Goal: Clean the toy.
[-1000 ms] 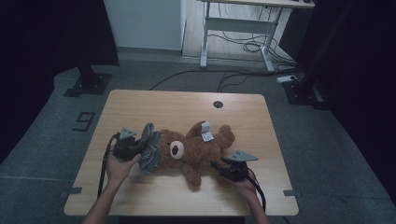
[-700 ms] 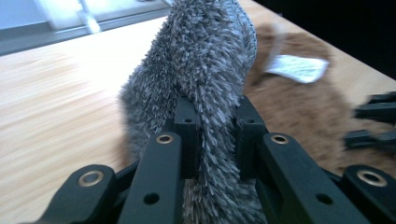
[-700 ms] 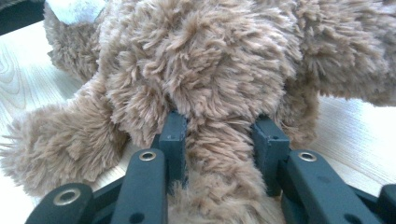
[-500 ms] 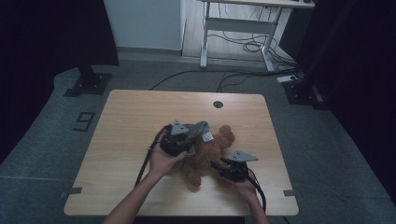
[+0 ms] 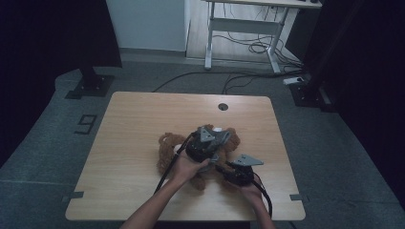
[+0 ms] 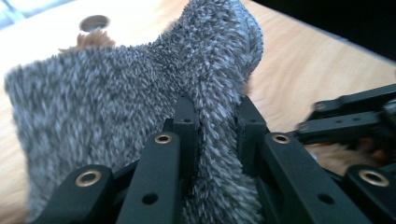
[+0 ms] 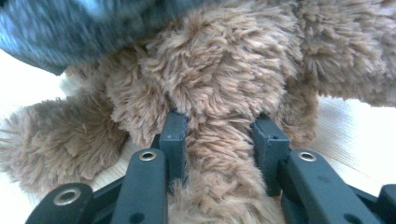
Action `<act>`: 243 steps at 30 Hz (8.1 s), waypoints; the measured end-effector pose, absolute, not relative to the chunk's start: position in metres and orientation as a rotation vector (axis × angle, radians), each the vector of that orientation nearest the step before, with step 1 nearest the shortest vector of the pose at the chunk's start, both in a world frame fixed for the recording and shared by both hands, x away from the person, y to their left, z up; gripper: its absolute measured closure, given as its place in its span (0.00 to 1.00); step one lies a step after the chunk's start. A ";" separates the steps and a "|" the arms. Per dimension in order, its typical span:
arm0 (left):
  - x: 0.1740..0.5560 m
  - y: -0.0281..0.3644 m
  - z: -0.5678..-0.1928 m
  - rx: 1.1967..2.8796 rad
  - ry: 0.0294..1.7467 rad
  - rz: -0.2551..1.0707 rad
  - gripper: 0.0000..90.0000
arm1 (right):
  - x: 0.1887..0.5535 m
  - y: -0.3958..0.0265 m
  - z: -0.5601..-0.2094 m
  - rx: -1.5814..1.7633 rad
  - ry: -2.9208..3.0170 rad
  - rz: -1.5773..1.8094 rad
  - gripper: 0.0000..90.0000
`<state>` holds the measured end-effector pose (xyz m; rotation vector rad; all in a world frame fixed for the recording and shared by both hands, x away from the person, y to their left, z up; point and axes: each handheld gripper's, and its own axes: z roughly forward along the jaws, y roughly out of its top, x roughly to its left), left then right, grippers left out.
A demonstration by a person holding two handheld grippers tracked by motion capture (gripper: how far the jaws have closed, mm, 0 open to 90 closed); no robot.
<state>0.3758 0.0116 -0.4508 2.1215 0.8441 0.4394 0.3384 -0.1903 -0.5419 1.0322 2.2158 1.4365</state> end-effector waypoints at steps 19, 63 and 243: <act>0.376 0.109 -0.440 1.995 1.016 0.477 0.83 | 0.338 -0.188 -0.542 1.025 2.219 1.429 0.70; 0.416 0.096 -0.434 2.031 1.061 0.504 0.82 | 0.347 -0.191 -0.542 0.977 2.170 1.317 0.70; 0.367 0.075 -0.453 1.898 0.930 0.233 0.85 | 0.343 -0.175 -0.552 0.947 2.284 1.056 0.61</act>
